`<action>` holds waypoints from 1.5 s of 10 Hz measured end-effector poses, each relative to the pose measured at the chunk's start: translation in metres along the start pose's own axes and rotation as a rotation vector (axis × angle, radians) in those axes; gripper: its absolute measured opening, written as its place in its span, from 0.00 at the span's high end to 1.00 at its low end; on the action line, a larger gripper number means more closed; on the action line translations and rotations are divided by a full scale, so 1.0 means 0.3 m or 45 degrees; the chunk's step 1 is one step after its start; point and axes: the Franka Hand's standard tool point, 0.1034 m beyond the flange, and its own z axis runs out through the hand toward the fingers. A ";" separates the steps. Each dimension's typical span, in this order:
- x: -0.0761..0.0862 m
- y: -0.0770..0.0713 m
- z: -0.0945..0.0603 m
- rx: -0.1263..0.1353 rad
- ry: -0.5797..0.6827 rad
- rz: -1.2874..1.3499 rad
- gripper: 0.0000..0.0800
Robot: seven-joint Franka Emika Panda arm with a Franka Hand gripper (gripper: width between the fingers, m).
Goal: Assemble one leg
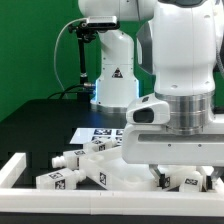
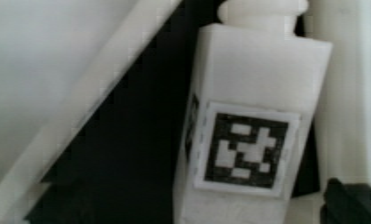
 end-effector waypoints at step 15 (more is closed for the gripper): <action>0.006 0.014 0.024 -0.001 0.024 -0.056 0.64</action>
Offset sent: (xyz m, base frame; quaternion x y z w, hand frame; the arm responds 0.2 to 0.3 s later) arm -0.0031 -0.0060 -0.0084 -0.0142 0.0120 -0.0107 0.9998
